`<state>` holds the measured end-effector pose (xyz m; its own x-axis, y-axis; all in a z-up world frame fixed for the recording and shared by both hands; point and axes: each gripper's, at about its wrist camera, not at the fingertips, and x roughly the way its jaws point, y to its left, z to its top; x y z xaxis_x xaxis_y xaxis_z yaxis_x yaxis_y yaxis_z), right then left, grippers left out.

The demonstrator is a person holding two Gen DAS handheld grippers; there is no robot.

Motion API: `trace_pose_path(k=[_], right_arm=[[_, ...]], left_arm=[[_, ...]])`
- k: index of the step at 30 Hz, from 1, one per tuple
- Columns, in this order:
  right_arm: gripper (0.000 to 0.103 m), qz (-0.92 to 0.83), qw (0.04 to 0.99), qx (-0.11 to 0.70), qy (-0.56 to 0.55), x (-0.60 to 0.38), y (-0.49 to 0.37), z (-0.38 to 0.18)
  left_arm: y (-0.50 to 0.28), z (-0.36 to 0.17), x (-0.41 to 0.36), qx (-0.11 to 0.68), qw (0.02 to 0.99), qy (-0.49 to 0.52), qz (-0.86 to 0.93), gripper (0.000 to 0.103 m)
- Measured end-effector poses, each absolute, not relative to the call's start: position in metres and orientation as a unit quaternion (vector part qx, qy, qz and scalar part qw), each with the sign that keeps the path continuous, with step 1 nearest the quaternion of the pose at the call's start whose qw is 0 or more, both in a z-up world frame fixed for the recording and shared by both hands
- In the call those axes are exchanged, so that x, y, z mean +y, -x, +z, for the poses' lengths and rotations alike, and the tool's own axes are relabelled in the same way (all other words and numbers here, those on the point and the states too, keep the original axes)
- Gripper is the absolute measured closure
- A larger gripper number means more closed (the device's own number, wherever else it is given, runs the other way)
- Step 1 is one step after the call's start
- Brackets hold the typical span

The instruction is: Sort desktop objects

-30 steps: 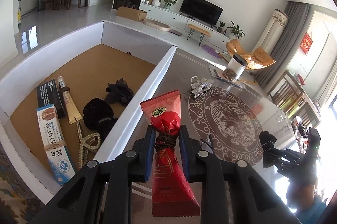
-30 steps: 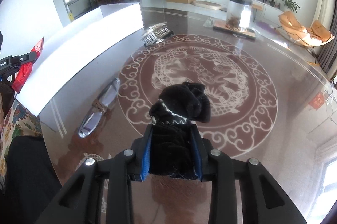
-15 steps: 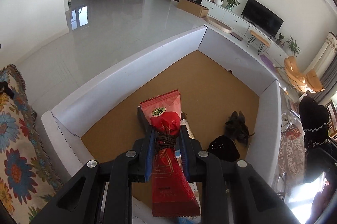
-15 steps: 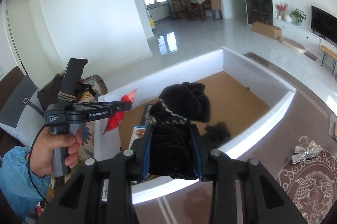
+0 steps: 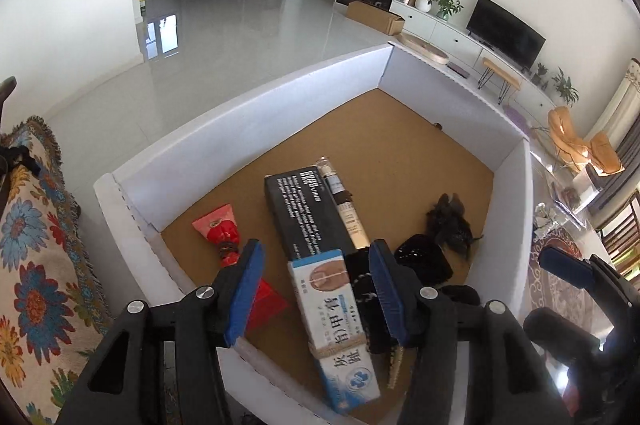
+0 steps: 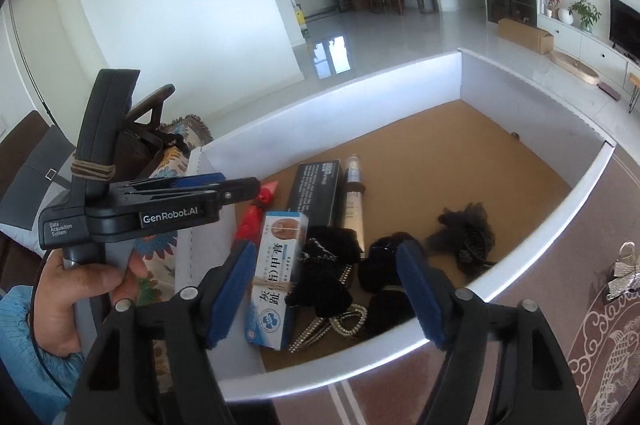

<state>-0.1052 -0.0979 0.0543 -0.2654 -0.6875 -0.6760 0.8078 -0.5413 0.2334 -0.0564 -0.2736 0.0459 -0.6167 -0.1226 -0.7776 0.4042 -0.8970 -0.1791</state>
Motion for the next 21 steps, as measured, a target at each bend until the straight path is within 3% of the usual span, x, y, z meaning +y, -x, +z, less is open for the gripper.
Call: trace_pose_path(k=[4, 5, 6, 7, 8, 13, 21], right_arm=[[0.009, -0.856, 0.401, 0.052, -0.321, 0.007, 0.094, 0.068], [0.007, -0.874, 0.371, 0.048, -0.311, 0.037, 0.092, 0.067], [0.006, -0.889, 0.336, 0.044, -0.307, 0.069, 0.088, 0.063], [0.006, -0.902, 0.299, 0.041, -0.309, 0.1, 0.085, 0.055], [0.006, -0.912, 0.26, 0.039, -0.314, 0.134, 0.084, 0.049], [0.006, -0.92, 0.095, 0.036, -0.377, 0.263, 0.058, -0.004], [0.006, -0.9, 0.051, -0.012, -0.432, 0.312, 0.029, -0.047]], left_arm=[[0.042, 0.079, -0.173, 0.138, 0.037, -0.379, -0.914, 0.046], [0.037, 0.083, -0.146, 0.13, 0.006, -0.372, -0.919, 0.033], [0.031, 0.084, -0.118, 0.123, -0.022, -0.363, -0.923, 0.013], [0.026, 0.082, -0.092, 0.116, -0.044, -0.354, -0.927, 0.003], [0.021, 0.077, -0.069, 0.11, -0.063, -0.348, -0.929, 0.0], [0.042, 0.011, 0.011, 0.087, -0.109, -0.413, -0.9, 0.0], [0.092, -0.053, 0.012, 0.077, -0.051, -0.482, -0.871, 0.0]])
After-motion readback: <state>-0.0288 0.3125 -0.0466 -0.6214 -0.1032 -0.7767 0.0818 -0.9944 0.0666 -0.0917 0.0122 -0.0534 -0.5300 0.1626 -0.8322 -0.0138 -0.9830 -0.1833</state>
